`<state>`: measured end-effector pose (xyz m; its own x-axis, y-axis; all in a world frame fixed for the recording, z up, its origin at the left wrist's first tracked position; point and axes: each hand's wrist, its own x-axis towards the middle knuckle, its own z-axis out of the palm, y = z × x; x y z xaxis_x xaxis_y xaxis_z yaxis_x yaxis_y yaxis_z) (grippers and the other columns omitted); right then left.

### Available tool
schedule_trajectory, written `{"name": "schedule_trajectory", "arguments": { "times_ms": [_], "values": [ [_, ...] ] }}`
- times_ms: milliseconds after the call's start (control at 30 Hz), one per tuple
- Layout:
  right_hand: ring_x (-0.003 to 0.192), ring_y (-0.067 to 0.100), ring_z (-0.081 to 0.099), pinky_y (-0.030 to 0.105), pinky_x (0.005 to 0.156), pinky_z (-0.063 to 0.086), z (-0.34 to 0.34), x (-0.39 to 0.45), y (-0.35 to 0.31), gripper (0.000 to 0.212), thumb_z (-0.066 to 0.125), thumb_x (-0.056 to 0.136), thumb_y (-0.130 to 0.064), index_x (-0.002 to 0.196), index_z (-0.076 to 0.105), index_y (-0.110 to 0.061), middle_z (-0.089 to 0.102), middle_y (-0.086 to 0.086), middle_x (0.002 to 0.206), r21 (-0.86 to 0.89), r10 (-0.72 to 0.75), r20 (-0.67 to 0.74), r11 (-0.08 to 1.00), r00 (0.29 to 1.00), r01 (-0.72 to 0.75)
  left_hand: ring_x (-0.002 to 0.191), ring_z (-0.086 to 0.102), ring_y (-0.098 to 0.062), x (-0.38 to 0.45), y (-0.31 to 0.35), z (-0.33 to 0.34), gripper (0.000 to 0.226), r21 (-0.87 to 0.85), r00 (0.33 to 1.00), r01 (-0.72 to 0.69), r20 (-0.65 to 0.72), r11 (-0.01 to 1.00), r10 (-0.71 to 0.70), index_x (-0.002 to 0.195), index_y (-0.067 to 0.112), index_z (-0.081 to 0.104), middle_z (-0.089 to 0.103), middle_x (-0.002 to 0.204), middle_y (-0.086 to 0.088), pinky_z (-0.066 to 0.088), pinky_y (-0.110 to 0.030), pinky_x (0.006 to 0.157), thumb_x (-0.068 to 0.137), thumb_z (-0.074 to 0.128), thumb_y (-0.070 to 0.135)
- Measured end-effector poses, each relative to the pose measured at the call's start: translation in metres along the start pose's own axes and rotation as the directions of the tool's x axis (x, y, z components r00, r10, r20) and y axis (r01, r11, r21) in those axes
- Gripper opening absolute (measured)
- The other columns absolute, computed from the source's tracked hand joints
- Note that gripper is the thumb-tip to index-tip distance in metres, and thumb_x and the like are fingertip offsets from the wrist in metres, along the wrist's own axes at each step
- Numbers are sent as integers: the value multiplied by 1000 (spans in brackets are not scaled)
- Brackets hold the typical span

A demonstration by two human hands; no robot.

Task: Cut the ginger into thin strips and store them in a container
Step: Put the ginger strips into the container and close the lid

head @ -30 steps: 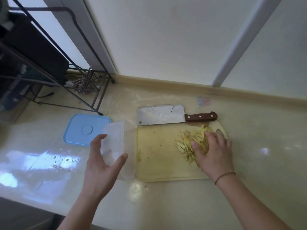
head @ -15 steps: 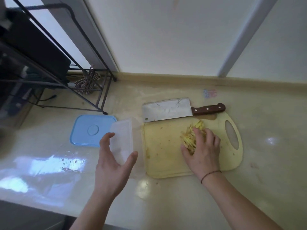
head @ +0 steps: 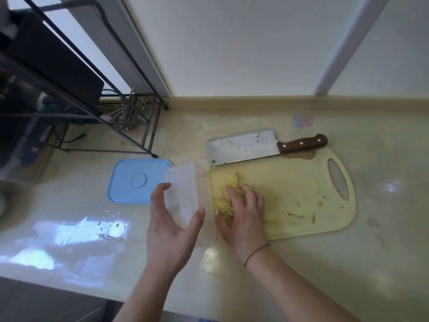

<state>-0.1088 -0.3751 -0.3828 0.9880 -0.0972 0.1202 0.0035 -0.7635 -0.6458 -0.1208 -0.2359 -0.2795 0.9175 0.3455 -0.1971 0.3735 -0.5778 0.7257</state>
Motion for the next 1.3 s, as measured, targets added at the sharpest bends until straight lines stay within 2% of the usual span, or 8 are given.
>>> {"name": "schedule_trajectory", "arguments": {
  "times_ms": [233,333,500,600,700,900,1200,1300],
  "values": [
    [122,30,52,29,107,38,12,0,-30,85,27,98,-76,130,66,-7,60,14,130,339,-82,362,939,928,-50,98,49,-4,0,-2,0,83,-3,1000,-10,-1,1000,10,134,46,28,39,131,24,38,-33,80,58,54,69],
    [115,27,58,40,108,45,6,10,-28,59,27,106,-47,123,68,-7,66,7,121,396,-281,543,917,791,54,95,55,-15,0,-1,0,82,6,1000,-18,-7,1000,18,133,46,28,43,129,21,39,-32,75,59,53,68],
    [119,19,59,23,110,39,-46,19,-17,34,53,98,-12,125,71,-3,72,12,129,436,-335,384,887,860,151,98,48,-8,0,-3,0,81,4,1000,-15,-3,1000,15,133,45,28,39,129,21,36,-32,79,61,52,73],
    [113,25,68,19,104,42,-83,14,29,40,56,97,-31,122,73,-4,74,11,121,244,-58,143,970,988,21,101,44,-2,0,-2,0,80,-12,1000,-4,7,1000,4,133,47,27,40,130,19,36,-33,82,60,53,71],
    [134,39,57,43,117,41,-99,-3,68,41,66,99,-10,137,61,4,61,22,143,120,318,-40,943,947,-312,99,42,3,1,-1,0,79,-23,1000,-9,2,1000,9,132,46,28,41,130,19,35,-32,82,61,54,69],
    [151,29,26,27,128,12,-44,-35,55,53,40,103,-23,143,52,9,48,26,154,126,101,17,987,995,-103,96,38,13,0,-1,1,79,-15,1000,-30,1,999,30,133,44,29,43,130,16,35,-31,83,62,54,69],
    [155,13,21,13,126,6,5,-4,-18,67,29,107,-47,153,45,0,40,9,162,391,11,270,912,963,-120,93,30,43,-1,2,1,84,-12,1000,0,6,1000,0,136,40,30,39,131,19,34,-31,80,60,53,69],
    [154,7,26,29,129,19,11,5,-33,73,30,102,-55,156,43,-8,34,-7,162,482,-71,443,860,894,-170,93,37,38,-1,3,1,85,-18,1000,10,7,1000,-9,137,41,30,41,121,28,36,-26,71,59,55,67]
  ]
}}
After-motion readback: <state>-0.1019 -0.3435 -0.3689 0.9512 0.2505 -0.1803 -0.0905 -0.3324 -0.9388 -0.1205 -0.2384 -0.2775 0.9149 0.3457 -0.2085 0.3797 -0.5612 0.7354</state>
